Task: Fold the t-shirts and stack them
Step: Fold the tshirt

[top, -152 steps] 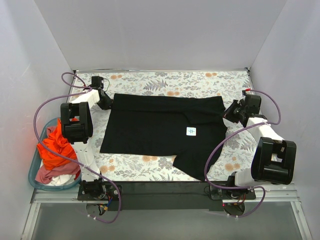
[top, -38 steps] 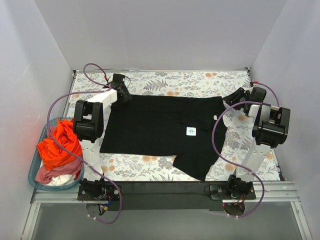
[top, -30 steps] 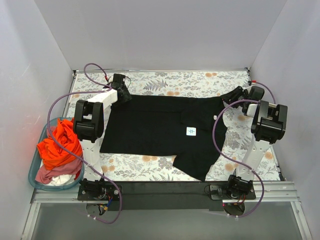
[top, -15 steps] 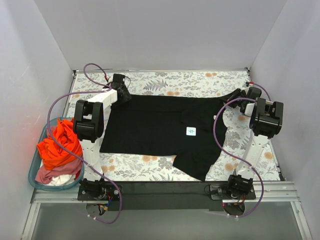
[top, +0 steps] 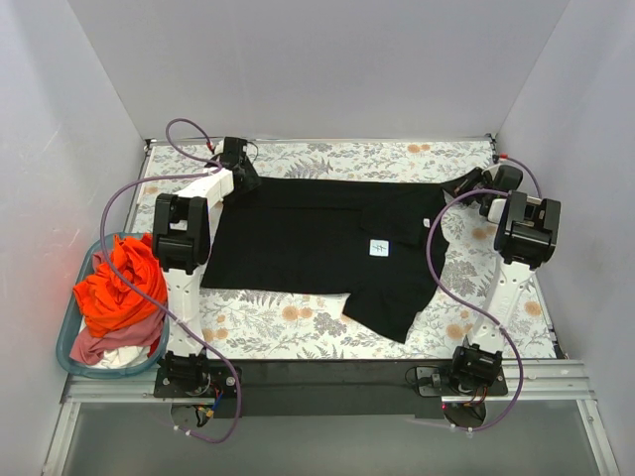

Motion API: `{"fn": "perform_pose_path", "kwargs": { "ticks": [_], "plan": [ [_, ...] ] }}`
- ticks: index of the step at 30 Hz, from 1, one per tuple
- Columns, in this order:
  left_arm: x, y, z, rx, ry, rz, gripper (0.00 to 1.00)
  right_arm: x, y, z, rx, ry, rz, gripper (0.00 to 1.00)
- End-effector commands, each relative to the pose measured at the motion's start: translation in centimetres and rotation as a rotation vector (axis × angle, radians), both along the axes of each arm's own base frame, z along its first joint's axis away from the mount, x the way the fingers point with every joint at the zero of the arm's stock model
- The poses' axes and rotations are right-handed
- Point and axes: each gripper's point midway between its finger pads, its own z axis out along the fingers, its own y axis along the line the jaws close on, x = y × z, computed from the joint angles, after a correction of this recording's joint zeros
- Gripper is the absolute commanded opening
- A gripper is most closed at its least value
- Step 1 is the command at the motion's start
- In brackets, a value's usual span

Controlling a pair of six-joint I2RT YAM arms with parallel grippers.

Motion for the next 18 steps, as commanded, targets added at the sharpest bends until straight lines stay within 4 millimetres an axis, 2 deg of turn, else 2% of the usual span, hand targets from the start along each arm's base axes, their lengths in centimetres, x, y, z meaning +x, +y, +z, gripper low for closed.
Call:
{"fn": "perform_pose_path", "kwargs": {
  "ticks": [1,3,4,6,7,9,10,12,13,14,15,16,17,18],
  "plan": [
    [-2.1,1.0,-5.3,0.001,0.159,0.022,0.54,2.9,-2.9,2.6,-0.062,-0.125,-0.036,0.01],
    [-0.9,0.8,-4.8,-0.004,0.142,0.016,0.59,3.3,-2.8,2.5,-0.054,-0.131,-0.024,0.06],
    [-0.3,0.7,-4.5,-0.003,0.130,0.010,0.60,3.4,-2.8,2.9,-0.054,-0.139,-0.020,0.14],
    [1.1,0.5,-2.4,-0.011,0.084,0.004,0.67,3.4,-2.7,3.9,-0.062,-0.158,-0.009,0.25],
    [1.6,0.4,-1.4,-0.012,0.064,0.001,0.72,3.2,-2.5,4.5,-0.064,-0.166,-0.003,0.36],
    [2.4,0.3,1.1,-0.013,0.016,-0.009,0.76,2.2,-2.2,6.0,-0.076,-0.180,0.000,0.44],
    [2.6,0.3,3.3,-0.015,-0.022,-0.010,0.77,1.8,-2.2,6.6,-0.084,-0.186,-0.001,0.48],
    [2.0,0.5,5.4,-0.010,-0.047,-0.013,0.77,-0.1,-1.6,8.1,-0.090,-0.180,-0.004,0.52],
    [1.7,0.7,8.4,-0.004,-0.096,-0.010,0.77,-0.9,-1.5,8.2,-0.104,-0.167,-0.014,0.54],
    [1.2,0.8,9.6,0.000,-0.112,-0.009,0.77,-1.8,-1.2,10.6,-0.128,-0.195,-0.015,0.54],
    [-0.2,1.0,9.1,0.012,-0.087,-0.011,0.77,-3.6,-0.6,9.4,-0.130,-0.146,-0.014,0.54],
    [-1.0,1.3,10.2,0.018,-0.100,-0.003,0.77,-5.0,-0.2,8.6,-0.145,-0.077,-0.029,0.54],
    [-2.4,1.4,12.4,0.018,-0.121,-0.003,0.77,-6.2,0.0,10.5,-0.202,-0.098,-0.027,0.54],
    [-3.5,1.6,13.2,0.015,-0.126,0.007,0.77,-8.1,0.5,9.3,-0.227,-0.049,-0.020,0.54]
  ]
}}
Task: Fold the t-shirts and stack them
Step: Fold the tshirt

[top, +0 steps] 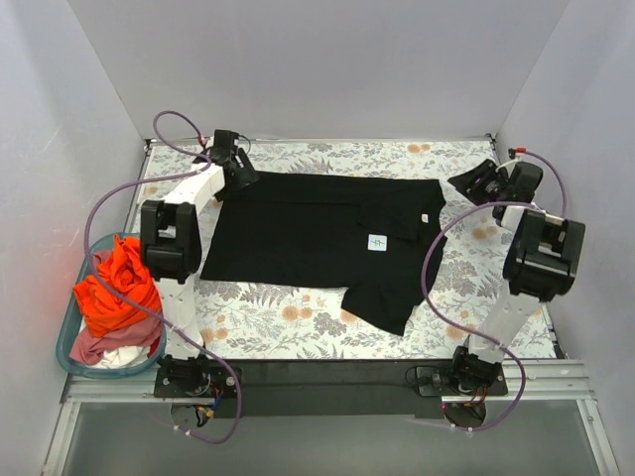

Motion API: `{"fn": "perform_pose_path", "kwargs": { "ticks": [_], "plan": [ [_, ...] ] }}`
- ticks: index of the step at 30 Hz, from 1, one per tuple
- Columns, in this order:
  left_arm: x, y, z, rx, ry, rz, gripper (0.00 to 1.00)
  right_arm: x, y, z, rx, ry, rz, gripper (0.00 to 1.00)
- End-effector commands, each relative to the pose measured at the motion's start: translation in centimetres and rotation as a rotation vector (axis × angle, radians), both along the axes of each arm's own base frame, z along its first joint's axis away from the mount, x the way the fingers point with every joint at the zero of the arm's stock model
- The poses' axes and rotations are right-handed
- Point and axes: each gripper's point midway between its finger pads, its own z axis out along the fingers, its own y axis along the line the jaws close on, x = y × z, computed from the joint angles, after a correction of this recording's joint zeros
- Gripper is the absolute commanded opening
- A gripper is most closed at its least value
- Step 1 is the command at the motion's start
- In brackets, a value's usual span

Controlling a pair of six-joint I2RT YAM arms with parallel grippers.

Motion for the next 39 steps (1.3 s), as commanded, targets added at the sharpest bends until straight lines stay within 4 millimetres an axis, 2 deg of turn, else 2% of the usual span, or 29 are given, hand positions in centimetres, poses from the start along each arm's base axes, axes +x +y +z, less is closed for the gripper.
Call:
{"fn": "perform_pose_path", "kwargs": {
  "ticks": [1,2,3,4,5,6,7,8,9,10,11,12,14,17,21,23,28,34,39],
  "plan": [
    [-4.3,1.5,8.1,0.028,-0.096,0.026,0.77,-5.1,1.2,0.5,-0.157,0.117,-0.013,0.55],
    [-6.1,1.9,10.4,0.029,-0.124,0.032,0.77,-6.5,1.4,1.9,-0.243,0.097,0.000,0.56],
    [-7.4,2.1,10.5,0.030,-0.118,0.038,0.77,-8.0,2.8,1.5,-0.281,0.138,0.026,0.56],
    [-9.9,2.5,8.4,0.037,-0.057,0.047,0.77,-10.0,2.6,-0.1,-0.341,0.213,-0.003,0.59],
    [-11.6,2.7,8.3,0.039,-0.038,0.051,0.77,-12.2,3.2,0.5,-0.377,0.245,0.003,0.59],
    [-13.3,3.0,9.3,0.033,-0.056,0.063,0.77,-13.4,4.8,0.3,-0.420,0.249,0.041,0.60],
    [-14.7,3.3,9.1,0.027,-0.047,0.079,0.77,-15.4,4.7,-1.3,-0.472,0.304,0.020,0.61],
    [-17.2,3.7,7.0,0.041,0.020,0.087,0.77,-16.9,5.2,-0.6,-0.500,0.303,0.020,0.61],
    [-18.3,3.9,7.8,0.035,-0.003,0.093,0.76,-18.0,6.3,-1.0,-0.522,0.311,0.047,0.61],
    [-19.3,4.2,7.2,0.039,0.010,0.100,0.74,-19.5,6.7,-1.9,-0.551,0.344,0.059,0.61],
    [-21.0,4.7,5.4,0.059,0.057,0.109,0.73,-20.7,7.0,-1.9,-0.556,0.357,0.072,0.62],
    [-21.8,5.4,5.4,0.087,0.052,0.136,0.71,-21.6,7.7,-2.3,-0.563,0.372,0.102,0.62],
    [-23.6,6.4,3.5,0.119,0.096,0.174,0.67,-23.2,7.9,-3.0,-0.590,0.393,0.123,0.63],
    [-24.2,7.0,2.5,0.140,0.099,0.215,0.64,-24.7,8.3,-3.5,-0.622,0.389,0.137,0.63],
    [-24.5,7.6,0.3,0.178,0.162,0.245,0.60,-25.7,9.3,-3.7,-0.620,0.368,0.179,0.63],
    [-24.6,8.2,-0.6,0.216,0.188,0.264,0.58,-25.8,9.5,-3.6,-0.621,0.355,0.188,0.63],
    [-23.7,8.7,-1.0,0.241,0.159,0.276,0.54,-25.9,9.5,-3.8,-0.620,0.336,0.188,0.62],
    [-23.8,9.2,-2.7,0.258,0.187,0.281,0.50,-26.0,9.5,-4.0,-0.623,0.343,0.191,0.62],
    [-25.0,9.1,-4.2,0.251,0.248,0.281,0.50,-26.1,9.5,-4.3,-0.623,0.348,0.195,0.61]
  ]
}}
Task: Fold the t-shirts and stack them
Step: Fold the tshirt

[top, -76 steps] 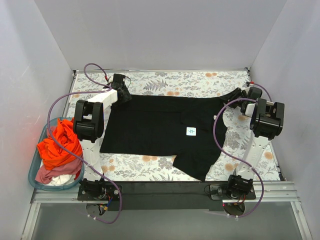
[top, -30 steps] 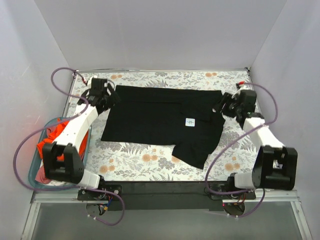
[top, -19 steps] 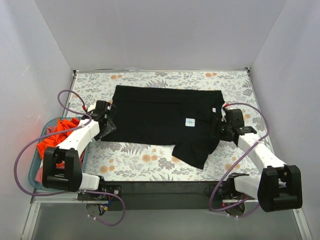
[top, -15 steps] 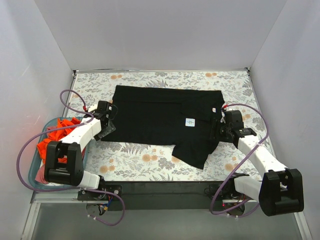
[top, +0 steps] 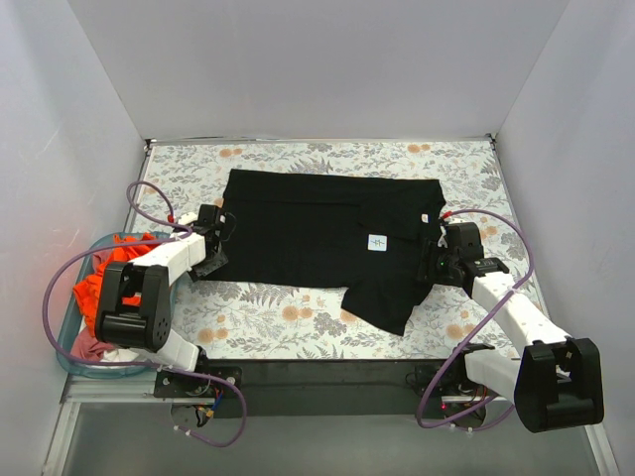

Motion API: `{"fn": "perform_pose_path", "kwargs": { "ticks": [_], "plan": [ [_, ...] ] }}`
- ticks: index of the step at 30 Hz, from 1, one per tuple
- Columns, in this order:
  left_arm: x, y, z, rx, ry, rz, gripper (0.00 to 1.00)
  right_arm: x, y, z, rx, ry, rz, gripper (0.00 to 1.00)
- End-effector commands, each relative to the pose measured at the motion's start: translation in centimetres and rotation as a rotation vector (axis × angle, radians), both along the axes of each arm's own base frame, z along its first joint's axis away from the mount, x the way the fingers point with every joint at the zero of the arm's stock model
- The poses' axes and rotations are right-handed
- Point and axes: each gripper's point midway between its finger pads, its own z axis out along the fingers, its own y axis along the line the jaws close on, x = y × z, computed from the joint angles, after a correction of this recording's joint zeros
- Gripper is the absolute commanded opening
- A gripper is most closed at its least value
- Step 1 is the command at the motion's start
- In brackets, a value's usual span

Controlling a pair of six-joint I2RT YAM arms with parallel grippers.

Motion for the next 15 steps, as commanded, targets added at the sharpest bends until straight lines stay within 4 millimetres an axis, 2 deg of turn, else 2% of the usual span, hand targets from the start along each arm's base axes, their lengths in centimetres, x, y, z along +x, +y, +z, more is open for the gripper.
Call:
{"fn": "perform_pose_path", "kwargs": {
  "ticks": [1,9,14,15],
  "plan": [
    [-0.4,0.6,-0.3,0.017,-0.006,0.029,0.50,0.3,0.0,0.0,-0.009,-0.022,0.004,0.61],
    [-1.8,0.4,-1.6,0.001,0.041,0.034,0.49,0.2,-0.2,-0.6,-0.016,0.001,-0.004,0.61],
    [-2.1,-0.1,-2.2,-0.030,0.060,0.030,0.36,0.2,-0.7,-0.6,-0.035,-0.002,-0.033,0.61],
    [-2.3,-0.2,-2.3,-0.037,0.066,0.028,0.29,0.2,-0.8,-0.7,-0.041,0.000,-0.038,0.61]
  ]
}}
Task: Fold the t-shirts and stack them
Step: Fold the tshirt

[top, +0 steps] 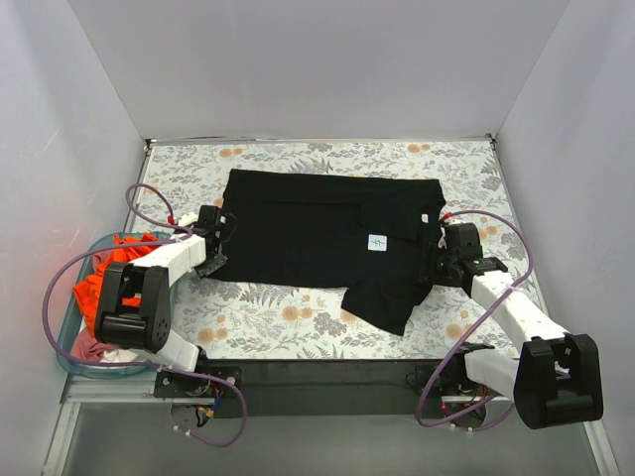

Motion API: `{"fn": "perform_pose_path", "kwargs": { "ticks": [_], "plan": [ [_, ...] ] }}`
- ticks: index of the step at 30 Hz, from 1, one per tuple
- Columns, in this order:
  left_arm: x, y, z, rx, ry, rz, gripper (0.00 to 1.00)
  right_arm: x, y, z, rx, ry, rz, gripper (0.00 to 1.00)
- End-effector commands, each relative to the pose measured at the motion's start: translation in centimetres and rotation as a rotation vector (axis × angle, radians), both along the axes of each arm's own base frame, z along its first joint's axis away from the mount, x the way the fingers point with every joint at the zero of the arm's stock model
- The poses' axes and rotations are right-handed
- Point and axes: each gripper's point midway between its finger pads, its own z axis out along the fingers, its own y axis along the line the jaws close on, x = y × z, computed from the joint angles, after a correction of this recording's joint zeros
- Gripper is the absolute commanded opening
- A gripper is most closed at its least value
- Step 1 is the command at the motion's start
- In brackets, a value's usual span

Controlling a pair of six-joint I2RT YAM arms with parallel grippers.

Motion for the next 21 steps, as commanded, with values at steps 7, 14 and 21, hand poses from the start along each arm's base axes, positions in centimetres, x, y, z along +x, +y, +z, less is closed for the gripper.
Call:
{"fn": "perform_pose_path", "kwargs": {
  "ticks": [7,14,21],
  "plan": [
    [-2.1,0.1,-1.2,-0.011,0.066,0.008,0.00,0.2,-0.7,-1.0,-0.024,0.020,-0.069,0.56],
    [-1.5,0.3,-0.8,0.000,0.047,-0.003,0.00,0.5,-0.7,-1.9,-0.015,0.059,-0.114,0.52],
    [-1.2,0.4,-0.3,0.010,0.032,-0.010,0.00,0.0,-1.5,-2.0,-0.027,0.075,-0.161,0.51]
  ]
}}
